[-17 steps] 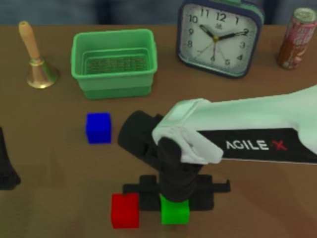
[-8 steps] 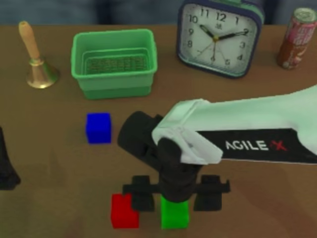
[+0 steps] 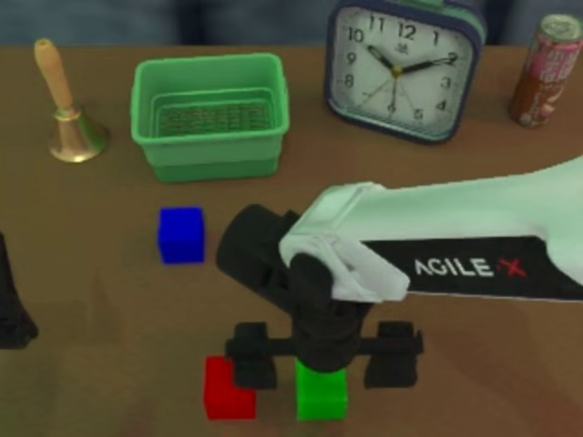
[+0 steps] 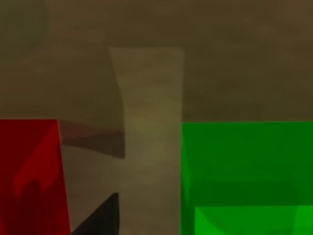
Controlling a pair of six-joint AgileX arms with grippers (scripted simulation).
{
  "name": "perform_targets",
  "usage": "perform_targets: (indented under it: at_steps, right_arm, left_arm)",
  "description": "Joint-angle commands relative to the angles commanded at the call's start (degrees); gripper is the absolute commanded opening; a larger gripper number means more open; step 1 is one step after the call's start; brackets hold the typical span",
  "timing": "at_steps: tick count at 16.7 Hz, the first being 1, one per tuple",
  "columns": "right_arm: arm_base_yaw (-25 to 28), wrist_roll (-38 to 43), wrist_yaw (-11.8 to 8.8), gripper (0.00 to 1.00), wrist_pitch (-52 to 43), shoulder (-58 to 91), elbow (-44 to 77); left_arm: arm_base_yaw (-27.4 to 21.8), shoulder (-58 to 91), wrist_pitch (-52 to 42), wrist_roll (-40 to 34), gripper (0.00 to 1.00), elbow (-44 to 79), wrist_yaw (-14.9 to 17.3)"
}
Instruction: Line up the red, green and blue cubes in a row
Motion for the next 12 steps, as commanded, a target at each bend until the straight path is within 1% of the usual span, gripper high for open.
perform_targets:
  at_steps: [3, 8, 12]
  right_arm:
    - [0.1, 0.2, -0.1, 1.0, -2.4, -0.9, 1.7]
    - [0.7, 0.1, -0.1, 1.0, -12.7, -4.8, 7.5]
    - [0.7, 0.0, 0.0, 1.0, -14.2, -5.7, 8.5]
  left_arm:
    - [0.0, 0.0, 0.0, 0.0, 1.0, 0.0, 0.0]
    - [0.0, 0.0, 0.0, 0.0, 1.0, 0.0, 0.0]
    - [0.0, 0.0, 0.0, 0.0, 1.0, 0.0, 0.0]
